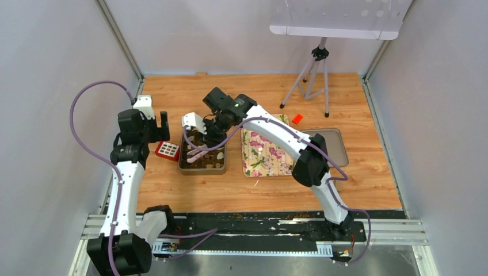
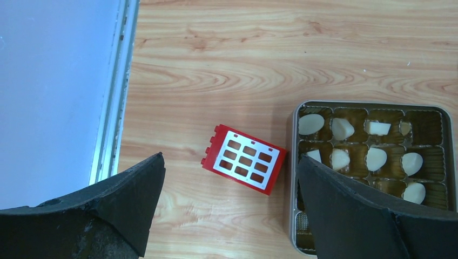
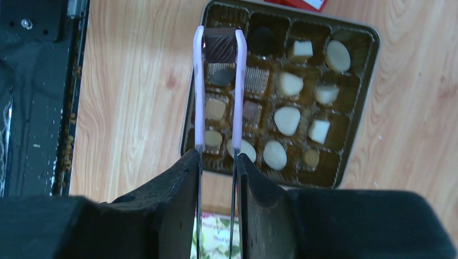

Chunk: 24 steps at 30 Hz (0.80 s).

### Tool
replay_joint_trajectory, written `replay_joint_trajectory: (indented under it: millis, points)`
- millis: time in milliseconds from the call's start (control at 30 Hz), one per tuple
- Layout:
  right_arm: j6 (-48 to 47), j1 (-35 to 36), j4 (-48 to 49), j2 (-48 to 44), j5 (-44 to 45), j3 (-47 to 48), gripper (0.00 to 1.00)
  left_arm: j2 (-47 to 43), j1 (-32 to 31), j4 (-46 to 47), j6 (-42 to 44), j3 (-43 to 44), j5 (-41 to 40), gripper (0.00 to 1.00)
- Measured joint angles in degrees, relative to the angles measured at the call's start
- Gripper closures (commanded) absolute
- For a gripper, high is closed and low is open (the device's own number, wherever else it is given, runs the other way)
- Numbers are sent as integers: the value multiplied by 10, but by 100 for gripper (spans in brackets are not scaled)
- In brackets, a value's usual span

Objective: Pack the chocolate
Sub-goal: Place the fake chocolate in the packing box.

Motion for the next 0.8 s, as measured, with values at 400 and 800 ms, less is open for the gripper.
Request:
replay_joint_trajectory:
  millis: [400,800]
  points:
    - [49,17,43,57,-1,26,76,-14,0,-12,0,0,3,0]
    - [70,25,57,72,-5,26,60,-13,0,-10,-6,0,5,0]
